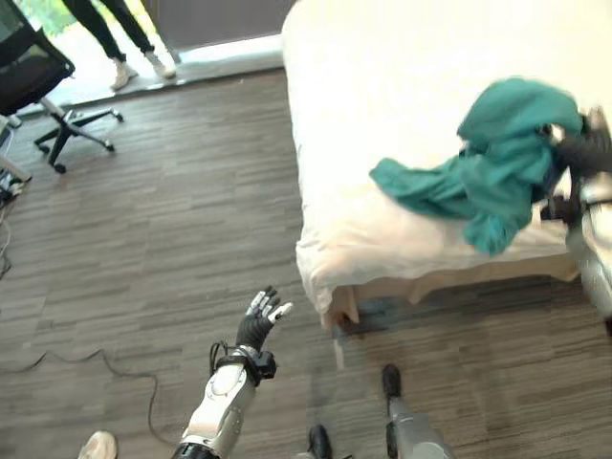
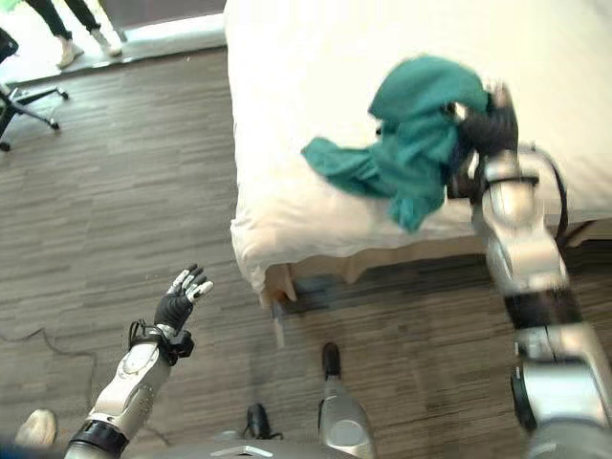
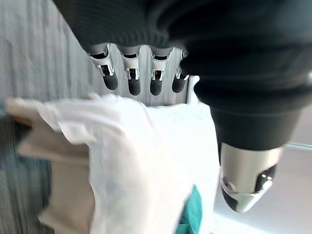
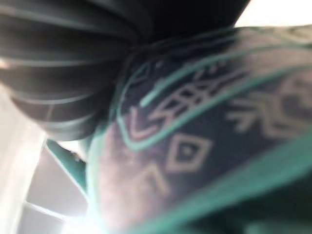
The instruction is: Pick up bed clothes into laundry basket.
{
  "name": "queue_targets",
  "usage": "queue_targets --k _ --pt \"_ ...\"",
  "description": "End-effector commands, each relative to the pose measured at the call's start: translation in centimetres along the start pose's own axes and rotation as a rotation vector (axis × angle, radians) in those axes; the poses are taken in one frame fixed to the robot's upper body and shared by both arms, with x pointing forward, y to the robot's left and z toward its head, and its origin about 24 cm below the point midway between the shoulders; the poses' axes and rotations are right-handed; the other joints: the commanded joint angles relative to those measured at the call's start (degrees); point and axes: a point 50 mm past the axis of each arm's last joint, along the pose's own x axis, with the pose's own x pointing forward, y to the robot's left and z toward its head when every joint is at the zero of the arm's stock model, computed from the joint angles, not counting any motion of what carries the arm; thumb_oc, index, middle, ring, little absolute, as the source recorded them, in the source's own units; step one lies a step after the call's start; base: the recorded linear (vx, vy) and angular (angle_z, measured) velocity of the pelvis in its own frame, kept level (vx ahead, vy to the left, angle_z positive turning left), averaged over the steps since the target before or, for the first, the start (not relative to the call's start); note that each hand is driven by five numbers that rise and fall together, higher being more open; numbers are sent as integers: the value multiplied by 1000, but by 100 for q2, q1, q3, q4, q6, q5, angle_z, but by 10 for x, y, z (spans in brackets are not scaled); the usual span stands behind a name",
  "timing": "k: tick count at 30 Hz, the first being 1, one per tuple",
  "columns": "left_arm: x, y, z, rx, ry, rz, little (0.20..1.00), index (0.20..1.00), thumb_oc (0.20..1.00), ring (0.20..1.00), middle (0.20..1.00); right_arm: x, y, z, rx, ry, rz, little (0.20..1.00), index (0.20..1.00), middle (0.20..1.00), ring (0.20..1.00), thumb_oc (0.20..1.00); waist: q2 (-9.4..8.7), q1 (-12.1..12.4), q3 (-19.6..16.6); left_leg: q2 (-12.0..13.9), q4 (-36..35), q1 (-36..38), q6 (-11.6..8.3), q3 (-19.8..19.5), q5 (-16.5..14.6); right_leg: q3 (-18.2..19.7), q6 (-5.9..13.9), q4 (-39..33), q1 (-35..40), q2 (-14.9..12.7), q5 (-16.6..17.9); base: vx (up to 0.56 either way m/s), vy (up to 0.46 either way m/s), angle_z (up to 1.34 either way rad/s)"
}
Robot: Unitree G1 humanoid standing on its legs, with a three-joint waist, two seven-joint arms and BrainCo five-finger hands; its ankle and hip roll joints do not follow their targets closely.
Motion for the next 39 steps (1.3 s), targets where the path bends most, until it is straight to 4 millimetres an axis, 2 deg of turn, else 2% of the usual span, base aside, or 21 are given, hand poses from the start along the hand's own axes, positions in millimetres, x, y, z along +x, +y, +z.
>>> queue_targets --k 1,4,7,9,11,13,14,15,16,19,22,23,24,25,27,29,31,33,37,38,39 --pt "0 2 -2 74 10 8 1000 1000 1000 1000 1000 34 -16 53 173 -283 -48 200 200 200 200 200 115 -43 -290 128 62 -69 -155 -71 -193 -46 613 339 239 -209 -387 60 18 -49" --pt "-1 5 -10 69 41 53 1000 1000 1000 1000 1000 -13 -41 45 293 -322 -161 200 200 200 200 200 54 -291 -499 150 62 66 -134 14 -271 3 622 321 379 -169 -434 55 25 -28" --pt "-5 10 -15 65 62 88 1000 1000 1000 1000 1000 -41 -56 37 374 -351 -276 200 200 200 200 200 57 -382 -575 151 62 110 -120 21 -307 46 612 318 417 -146 -466 36 12 -3" --pt "-11 15 -25 48 96 129 1000 1000 1000 1000 1000 -66 -55 13 508 -335 -391 200 200 200 200 200 102 -470 -631 148 62 175 -103 47 -340 89 601 351 465 -130 -504 52 10 -2" --pt "-13 16 -29 47 113 137 1000 1000 1000 1000 1000 -80 -46 -12 599 -264 -437 200 200 200 200 200 126 -484 -636 150 62 193 -100 60 -342 106 593 365 481 -126 -524 0 0 0" --pt "-16 18 -30 32 108 158 1000 1000 1000 1000 1000 -109 -15 -68 718 3 -493 200 200 200 200 200 176 -511 -581 167 62 263 -99 103 -361 99 585 505 480 -107 -594 7 3 -3" --pt "-16 18 -30 33 108 159 1000 1000 1000 1000 1000 -109 -14 -69 719 4 -492 200 200 200 200 200 161 -515 -601 158 62 236 -99 106 -337 106 580 503 453 -115 -575 -38 -3 -6" --pt "-15 17 -27 22 95 165 1000 1000 1000 1000 1000 -122 12 -93 786 164 -455 200 200 200 200 200 191 -548 -518 183 62 253 -97 179 -332 100 571 695 358 -106 -607 -46 -6 -25" --pt "-12 14 -21 52 71 142 1000 1000 1000 1000 1000 -128 30 -101 804 255 -394 200 200 200 200 200 236 -674 -403 257 62 359 -128 395 -358 216 531 1021 184 -29 -759 15 -15 -67" --pt "0 2 -8 99 16 84 1000 1000 1000 1000 1000 -129 30 -99 784 257 -367 200 200 200 200 200 302 -907 -332 340 89 619 -207 594 -303 322 433 1194 169 73 -970 79 -52 -66" --pt "13 -8 11 78 -69 68 1000 1000 1000 1000 1000 -126 16 -93 715 220 -386 200 200 200 200 200 208 -1085 -157 731 2117 77 -522 758 155 445 159 1164 363 241 -1071 97 -205 -33" --pt "17 -13 28 49 -147 76 1000 1000 1000 1000 1000 -117 14 -89 713 183 -397 200 200 200 200 200 -94 -789 97 475 4080 -793 -574 -48 452 919 -62 1162 470 318 -1027 131 -248 -57" --pt "18 -12 28 50 -148 77 1000 1000 1000 1000 1000 -117 15 -89 714 182 -397 200 200 200 200 200 -106 -789 81 460 4071 -813 -569 -43 472 925 -60 1157 449 304 -1013 230 -59 -103" --pt "14 -7 35 33 -189 112 1000 1000 1000 1000 1000 -111 16 -87 687 173 -376 200 200 200 200 200 -102 -540 170 -3 3646 -1207 -295 -811 -11 1544 35 1140 537 406 -1022 217 162 -218" --pt "13 -4 34 22 -186 130 1000 1000 1000 1000 1000 -112 16 -88 719 166 -391 200 200 200 200 200 -129 -467 159 7 3350 -1289 -202 -954 -121 1848 105 1082 592 403 -1001 220 171 -324" --pt "6 5 30 25 -179 156 1000 1000 1000 1000 1000 -116 20 -92 759 172 -378 200 200 200 200 200 -52 -235 123 -262 2169 -1247 -81 -2138 -349 2662 287 1075 641 537 -980 275 224 -177" --pt "-7 24 30 48 -194 212 1000 1000 1000 1000 1000 -114 29 -94 782 190 -329 200 200 200 200 200 122 -1 172 -656 1724 -1057 -35 -3512 -511 3536 491 1253 511 856 -998 242 258 -197" --pt "-6 25 33 54 -201 205 1000 1000 1000 1000 1000 -114 27 -91 794 166 -330 200 200 200 200 200 118 -45 208 -660 1538 -945 -57 -3294 -574 3832 613 1133 414 888 -864 12 233 -401" --pt "-8 38 38 111 -201 198 1000 1000 1000 1000 1000 -118 23 -85 860 93 -402 200 200 200 200 200 17 -228 258 -462 1052 -882 186 -2532 -497 4370 938 887 -32 920 -271 -76 261 -223" --pt "-8 45 42 144 -204 209 1000 1000 1000 1000 1000 -121 24 -85 887 82 -415 200 200 200 200 200 -20 -184 294 -408 975 -855 255 -2259 -499 4148 942 817 -147 908 -291 -131 171 -196" --pt "-10 54 49 185 -221 235 1000 1000 1000 1000 1000 -122 24 -83 871 74 -416 200 200 200 200 200 -27 -6 394 -317 889 -775 300 -1936 -487 3189 852 871 -436 739 -384 -206 172 -220"
